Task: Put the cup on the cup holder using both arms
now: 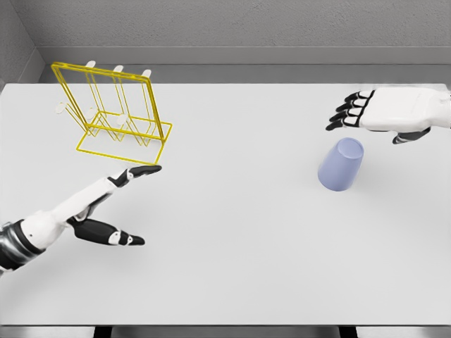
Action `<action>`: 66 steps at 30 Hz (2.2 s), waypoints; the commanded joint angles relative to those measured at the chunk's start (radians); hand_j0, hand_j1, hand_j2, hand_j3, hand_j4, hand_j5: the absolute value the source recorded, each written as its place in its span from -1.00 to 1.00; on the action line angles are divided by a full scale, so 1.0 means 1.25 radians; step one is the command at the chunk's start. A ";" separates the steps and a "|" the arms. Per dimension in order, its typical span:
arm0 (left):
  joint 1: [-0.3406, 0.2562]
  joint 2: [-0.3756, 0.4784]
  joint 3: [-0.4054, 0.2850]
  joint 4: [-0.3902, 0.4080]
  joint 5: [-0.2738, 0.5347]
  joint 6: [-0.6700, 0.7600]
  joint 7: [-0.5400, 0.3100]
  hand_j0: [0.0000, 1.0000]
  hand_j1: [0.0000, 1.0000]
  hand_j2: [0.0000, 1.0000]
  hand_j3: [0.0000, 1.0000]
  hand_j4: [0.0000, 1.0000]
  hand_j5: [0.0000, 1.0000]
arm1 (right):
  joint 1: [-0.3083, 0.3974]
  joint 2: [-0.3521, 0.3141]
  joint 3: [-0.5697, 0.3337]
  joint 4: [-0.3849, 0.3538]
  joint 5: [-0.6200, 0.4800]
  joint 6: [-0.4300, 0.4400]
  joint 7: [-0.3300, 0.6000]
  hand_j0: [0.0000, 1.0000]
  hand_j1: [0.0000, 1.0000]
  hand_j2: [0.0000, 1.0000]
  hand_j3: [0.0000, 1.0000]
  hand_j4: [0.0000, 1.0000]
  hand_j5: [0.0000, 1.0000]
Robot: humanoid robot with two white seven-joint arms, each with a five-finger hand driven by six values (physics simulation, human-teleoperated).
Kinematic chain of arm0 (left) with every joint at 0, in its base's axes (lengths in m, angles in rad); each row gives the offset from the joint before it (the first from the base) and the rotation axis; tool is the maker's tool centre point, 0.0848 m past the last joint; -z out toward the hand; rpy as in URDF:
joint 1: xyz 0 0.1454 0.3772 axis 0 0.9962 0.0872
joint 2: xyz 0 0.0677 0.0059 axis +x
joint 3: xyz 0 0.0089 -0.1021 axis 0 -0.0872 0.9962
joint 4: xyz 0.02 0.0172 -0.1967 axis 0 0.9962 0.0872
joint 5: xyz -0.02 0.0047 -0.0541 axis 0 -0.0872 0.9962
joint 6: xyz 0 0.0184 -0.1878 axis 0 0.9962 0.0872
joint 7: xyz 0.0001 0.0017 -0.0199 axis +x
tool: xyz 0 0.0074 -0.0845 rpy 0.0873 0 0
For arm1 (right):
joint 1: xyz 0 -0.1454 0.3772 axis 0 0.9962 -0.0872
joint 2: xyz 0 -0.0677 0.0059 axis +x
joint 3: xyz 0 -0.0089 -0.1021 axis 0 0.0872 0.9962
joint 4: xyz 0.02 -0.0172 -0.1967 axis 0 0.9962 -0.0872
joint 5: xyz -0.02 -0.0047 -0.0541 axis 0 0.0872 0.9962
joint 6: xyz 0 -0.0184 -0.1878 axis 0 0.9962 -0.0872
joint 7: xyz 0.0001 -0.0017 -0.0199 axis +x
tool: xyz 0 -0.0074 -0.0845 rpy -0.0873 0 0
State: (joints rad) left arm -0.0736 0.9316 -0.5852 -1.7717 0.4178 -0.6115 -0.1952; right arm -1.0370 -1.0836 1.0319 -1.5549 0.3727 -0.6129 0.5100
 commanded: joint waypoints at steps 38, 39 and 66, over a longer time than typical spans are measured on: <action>-0.032 -0.154 -0.090 0.086 0.159 0.230 -0.045 1.00 1.00 1.00 1.00 1.00 1.00 | 0.000 0.107 0.078 0.040 0.107 0.002 0.041 0.92 0.92 0.92 0.92 0.92 0.92; -0.032 -0.154 -0.090 0.086 0.159 0.230 -0.045 1.00 1.00 1.00 1.00 1.00 1.00 | 0.000 0.107 0.078 0.040 0.112 0.002 0.041 0.87 0.87 0.87 0.87 0.87 0.87; -0.044 -0.161 -0.089 0.086 0.160 0.271 -0.044 1.00 1.00 1.00 1.00 1.00 1.00 | -0.012 0.074 0.049 -0.026 0.119 0.002 0.081 0.28 0.28 0.28 0.28 0.28 0.28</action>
State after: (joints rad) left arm -0.1289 0.7296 -0.6968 -1.6638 0.6132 -0.2724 -0.2500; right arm -1.0523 -0.9792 1.1085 -1.5734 0.5250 -0.6130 0.6112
